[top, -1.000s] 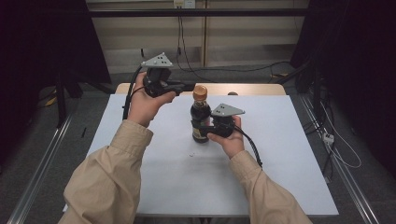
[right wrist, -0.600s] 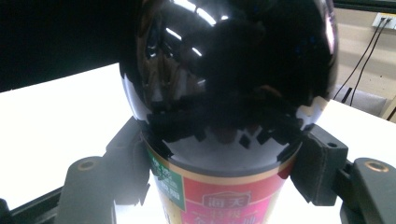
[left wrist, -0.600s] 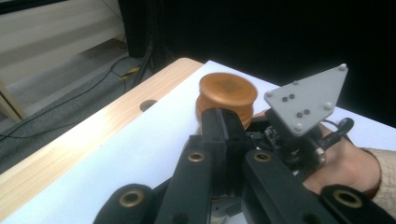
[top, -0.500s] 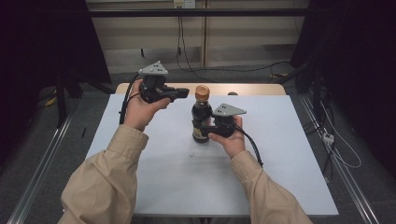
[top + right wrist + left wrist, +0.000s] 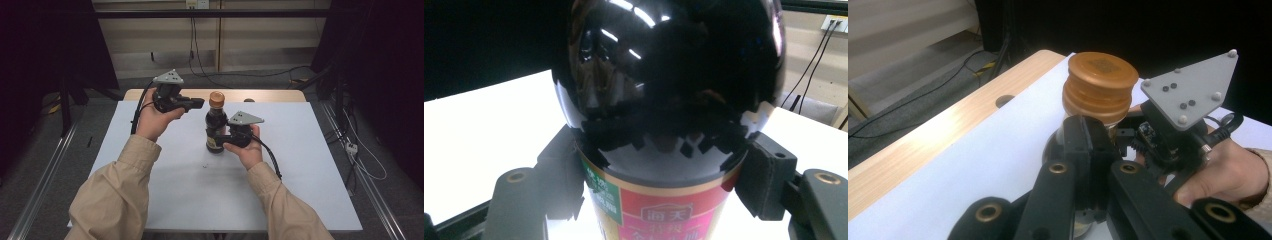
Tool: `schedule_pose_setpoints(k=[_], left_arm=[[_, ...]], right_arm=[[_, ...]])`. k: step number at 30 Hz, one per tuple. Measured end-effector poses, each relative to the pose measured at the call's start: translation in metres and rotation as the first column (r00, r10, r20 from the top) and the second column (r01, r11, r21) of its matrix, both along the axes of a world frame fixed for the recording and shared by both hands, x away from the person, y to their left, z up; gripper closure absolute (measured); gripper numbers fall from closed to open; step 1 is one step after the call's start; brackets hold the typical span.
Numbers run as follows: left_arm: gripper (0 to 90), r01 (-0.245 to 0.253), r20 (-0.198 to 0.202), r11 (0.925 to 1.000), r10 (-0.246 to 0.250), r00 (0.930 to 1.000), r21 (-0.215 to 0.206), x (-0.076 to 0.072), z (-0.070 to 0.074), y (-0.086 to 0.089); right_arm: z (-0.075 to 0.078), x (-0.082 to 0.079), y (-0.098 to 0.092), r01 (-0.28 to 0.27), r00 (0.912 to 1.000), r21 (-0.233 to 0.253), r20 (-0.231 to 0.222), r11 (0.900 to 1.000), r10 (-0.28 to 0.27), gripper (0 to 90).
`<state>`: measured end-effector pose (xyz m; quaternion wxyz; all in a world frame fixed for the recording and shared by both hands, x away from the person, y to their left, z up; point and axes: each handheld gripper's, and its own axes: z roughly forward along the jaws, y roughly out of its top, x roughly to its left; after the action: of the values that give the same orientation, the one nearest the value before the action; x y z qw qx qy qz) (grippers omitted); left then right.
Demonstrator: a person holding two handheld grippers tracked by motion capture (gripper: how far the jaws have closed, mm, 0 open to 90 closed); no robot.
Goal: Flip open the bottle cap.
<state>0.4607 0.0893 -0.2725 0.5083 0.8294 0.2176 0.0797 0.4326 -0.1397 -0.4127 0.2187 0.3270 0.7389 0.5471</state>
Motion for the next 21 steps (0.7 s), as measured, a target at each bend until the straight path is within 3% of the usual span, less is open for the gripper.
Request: schedule_pose_setpoints(k=[21], left_arm=[[90.0,0.012,-0.005,0.9998,-0.012,0.9999,0.017,0.002,0.0,-0.012]], right_arm=[[-0.001,0.0,0.0,0.001,1.0,0.007,0.0,1.0,-0.001,30.5]])
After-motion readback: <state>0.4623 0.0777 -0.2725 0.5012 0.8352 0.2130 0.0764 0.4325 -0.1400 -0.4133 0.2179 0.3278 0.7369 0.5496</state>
